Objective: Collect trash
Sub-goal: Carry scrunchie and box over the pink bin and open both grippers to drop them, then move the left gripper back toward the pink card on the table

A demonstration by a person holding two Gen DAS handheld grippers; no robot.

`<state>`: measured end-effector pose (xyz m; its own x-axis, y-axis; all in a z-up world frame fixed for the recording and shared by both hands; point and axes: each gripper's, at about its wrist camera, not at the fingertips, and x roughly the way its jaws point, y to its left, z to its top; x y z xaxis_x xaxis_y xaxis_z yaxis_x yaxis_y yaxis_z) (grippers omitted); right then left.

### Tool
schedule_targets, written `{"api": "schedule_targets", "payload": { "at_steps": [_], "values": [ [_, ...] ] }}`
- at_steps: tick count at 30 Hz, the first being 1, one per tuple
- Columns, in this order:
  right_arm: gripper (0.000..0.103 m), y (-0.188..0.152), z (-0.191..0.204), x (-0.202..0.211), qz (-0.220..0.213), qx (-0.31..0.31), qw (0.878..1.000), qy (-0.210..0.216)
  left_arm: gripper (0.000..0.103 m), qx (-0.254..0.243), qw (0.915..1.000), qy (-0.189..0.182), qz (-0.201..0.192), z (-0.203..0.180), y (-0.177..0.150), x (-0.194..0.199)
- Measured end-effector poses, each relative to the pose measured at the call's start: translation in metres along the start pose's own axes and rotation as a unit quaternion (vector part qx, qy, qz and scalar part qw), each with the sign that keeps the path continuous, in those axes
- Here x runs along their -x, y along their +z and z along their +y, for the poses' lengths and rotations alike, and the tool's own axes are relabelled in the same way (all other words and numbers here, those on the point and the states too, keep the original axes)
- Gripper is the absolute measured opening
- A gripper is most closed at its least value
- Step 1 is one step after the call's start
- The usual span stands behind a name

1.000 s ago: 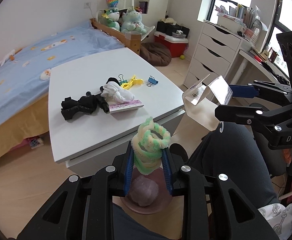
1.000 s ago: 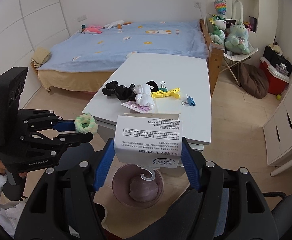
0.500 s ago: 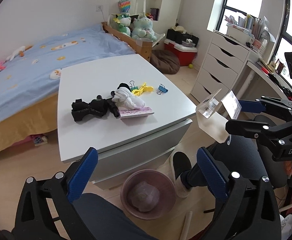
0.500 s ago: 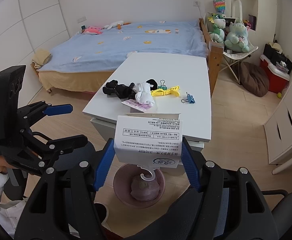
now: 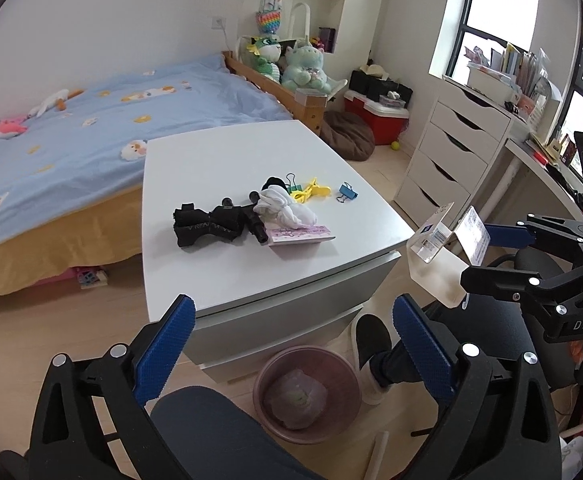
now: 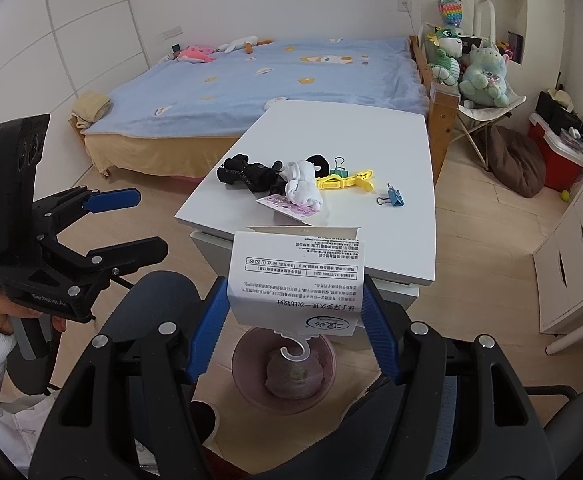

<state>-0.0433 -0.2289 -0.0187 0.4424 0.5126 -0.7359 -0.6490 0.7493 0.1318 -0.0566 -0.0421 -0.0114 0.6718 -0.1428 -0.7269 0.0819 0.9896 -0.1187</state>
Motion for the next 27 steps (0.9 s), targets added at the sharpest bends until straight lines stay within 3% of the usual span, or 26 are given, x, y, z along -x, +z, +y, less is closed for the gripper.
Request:
{"api": "schedule_targets", "payload": {
  "at_steps": [16,19,27],
  "values": [
    [0.065,0.003,0.037,-0.018,0.023,0.042,0.998,0.049,0.095,0.029,0.9992,0.024,-0.015,0.029,-0.005,0.022],
    [0.091,0.003,0.037,-0.019,0.020,0.044,0.998,0.048,0.095,0.031,0.9990,0.026,-0.016,0.031,-0.005,0.022],
    [0.098,0.001,0.024,-0.018,0.019,0.018,0.999,0.022,0.095,0.029,0.9993,0.022,-0.010,0.029,-0.004,0.016]
  ]
}}
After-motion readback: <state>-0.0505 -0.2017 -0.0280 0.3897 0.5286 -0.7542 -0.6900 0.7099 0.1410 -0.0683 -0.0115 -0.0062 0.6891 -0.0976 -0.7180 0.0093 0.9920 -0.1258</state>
